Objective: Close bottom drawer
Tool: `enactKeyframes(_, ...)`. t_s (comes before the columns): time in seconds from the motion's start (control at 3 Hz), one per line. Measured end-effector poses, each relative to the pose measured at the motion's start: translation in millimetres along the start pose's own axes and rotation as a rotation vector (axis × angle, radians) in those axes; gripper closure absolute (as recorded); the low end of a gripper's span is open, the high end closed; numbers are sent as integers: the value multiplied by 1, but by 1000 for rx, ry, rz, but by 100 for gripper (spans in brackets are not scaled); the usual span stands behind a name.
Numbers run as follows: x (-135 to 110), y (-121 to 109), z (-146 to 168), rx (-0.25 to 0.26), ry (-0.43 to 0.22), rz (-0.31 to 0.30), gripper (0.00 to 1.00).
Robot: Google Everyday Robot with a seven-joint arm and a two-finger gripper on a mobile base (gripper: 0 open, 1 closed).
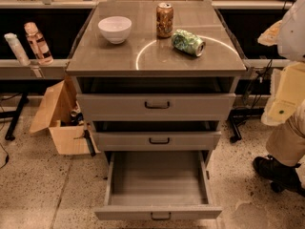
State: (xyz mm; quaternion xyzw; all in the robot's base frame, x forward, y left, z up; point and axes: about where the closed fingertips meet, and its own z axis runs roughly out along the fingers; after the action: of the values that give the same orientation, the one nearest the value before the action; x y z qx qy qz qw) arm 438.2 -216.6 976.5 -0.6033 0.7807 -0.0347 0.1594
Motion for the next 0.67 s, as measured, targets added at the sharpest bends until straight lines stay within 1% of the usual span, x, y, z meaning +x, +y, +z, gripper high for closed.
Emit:
enactKeyframes(0.33, 0, 0, 0, 0, 0, 0, 0)
enactKeyframes(0.67, 0, 0, 0, 0, 0, 0, 19)
